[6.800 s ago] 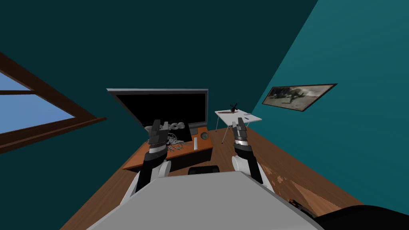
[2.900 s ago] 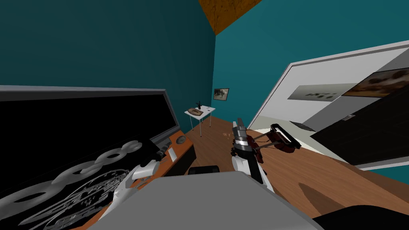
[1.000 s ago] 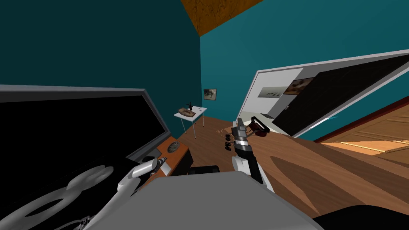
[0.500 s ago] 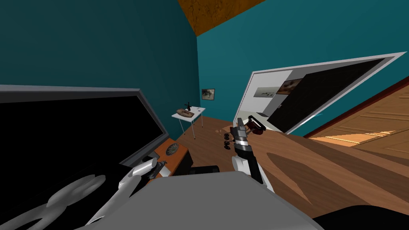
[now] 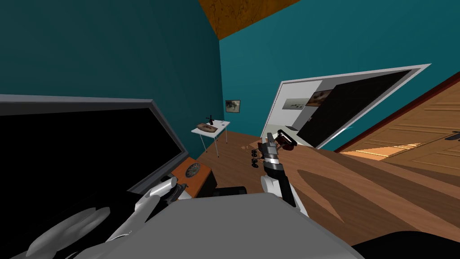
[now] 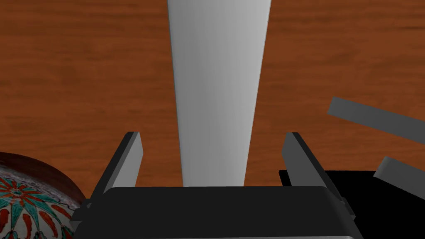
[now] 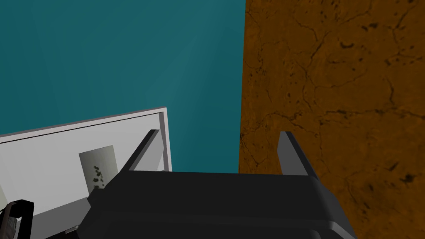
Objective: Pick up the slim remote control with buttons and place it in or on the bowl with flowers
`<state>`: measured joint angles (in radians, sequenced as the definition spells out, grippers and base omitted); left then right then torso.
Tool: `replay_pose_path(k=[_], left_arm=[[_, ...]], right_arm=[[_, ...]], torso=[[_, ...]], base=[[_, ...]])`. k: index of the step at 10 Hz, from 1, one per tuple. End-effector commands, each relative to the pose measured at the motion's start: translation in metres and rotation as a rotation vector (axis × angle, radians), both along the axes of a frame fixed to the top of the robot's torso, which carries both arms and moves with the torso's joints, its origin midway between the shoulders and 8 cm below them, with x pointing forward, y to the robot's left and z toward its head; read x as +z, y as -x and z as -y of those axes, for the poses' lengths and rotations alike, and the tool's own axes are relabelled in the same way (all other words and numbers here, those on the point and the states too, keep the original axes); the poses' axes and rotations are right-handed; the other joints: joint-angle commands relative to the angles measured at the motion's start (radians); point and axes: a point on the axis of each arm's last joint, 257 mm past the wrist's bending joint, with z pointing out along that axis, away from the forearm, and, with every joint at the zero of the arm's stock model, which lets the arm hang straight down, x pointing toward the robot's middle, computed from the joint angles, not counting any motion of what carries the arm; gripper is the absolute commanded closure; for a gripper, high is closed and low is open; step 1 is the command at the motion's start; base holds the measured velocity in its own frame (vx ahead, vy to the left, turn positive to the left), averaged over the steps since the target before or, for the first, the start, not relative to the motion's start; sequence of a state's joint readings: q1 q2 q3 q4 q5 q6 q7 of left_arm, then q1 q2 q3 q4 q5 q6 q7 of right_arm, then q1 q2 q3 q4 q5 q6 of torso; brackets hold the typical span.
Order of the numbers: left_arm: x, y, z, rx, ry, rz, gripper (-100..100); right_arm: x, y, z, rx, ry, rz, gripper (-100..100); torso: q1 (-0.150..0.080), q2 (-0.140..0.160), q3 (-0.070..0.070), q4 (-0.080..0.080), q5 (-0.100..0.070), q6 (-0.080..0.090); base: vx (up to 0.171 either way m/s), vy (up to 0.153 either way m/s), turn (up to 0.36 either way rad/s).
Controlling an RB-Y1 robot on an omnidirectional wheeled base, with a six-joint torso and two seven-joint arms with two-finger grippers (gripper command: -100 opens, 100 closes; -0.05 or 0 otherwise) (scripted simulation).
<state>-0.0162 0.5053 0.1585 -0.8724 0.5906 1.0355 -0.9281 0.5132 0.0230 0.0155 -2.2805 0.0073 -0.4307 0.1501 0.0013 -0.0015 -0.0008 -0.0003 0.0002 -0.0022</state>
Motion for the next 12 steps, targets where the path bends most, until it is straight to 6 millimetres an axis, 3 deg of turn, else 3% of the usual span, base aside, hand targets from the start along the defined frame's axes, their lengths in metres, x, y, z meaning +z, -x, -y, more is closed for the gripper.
replay_pose_path(k=[1,2,5,6,10,11,12], left_arm=[[0.0,0.0,0.0,0.0,0.0,0.0,0],[-0.01,0.003,0.01,0.007,-0.001,0.001,-100],[-0.017,0.004,0.018,0.01,0.001,-0.001,-100],[-0.018,0.004,0.018,0.011,-0.001,0.001,100],[-0.018,0.005,0.018,0.012,-0.001,-0.001,100],[-0.018,0.005,0.018,0.012,-0.001,-0.001,0],[-0.01,0.003,0.01,0.007,-0.001,0.001,100]], right_arm=[[0.0,0.0,0.0,0.0,0.0,0.0,0],[0.0,0.0,0.0,0.0,0.0,0.0,0],[0.0,0.0,0.0,0.0,0.0,0.0,0],[0.0,0.0,0.0,0.0,0.0,0.0,0],[0.0,0.0,0.0,0.0,0.0,0.0,0],[0.0,0.0,0.0,0.0,0.0,0.0,0],[0.0,0.0,0.0,0.0,0.0,0.0,0]], torso=[[0.0,0.0,0.0,0.0,0.0,0.0],[-0.001,0.0,0.0,0.0,0.0,0.0],[0.001,0.002,0.001,0.0,0.0,0.0],[0.0,0.001,0.001,0.0,0.0,0.0],[-0.001,0.0,0.0,0.001,0.0,0.001],[-0.001,0.0,0.0,0.001,0.0,0.001],[-0.001,0.0,0.0,0.001,0.0,0.001]], base=[[0.0,0.0,0.0],[-0.018,0.02,-0.062],[-0.018,0.019,-0.058],[0.0,0.0,0.0],[0.0,0.0,0.0],[0.0,0.0,0.0],[0.014,-0.011,0.058]])
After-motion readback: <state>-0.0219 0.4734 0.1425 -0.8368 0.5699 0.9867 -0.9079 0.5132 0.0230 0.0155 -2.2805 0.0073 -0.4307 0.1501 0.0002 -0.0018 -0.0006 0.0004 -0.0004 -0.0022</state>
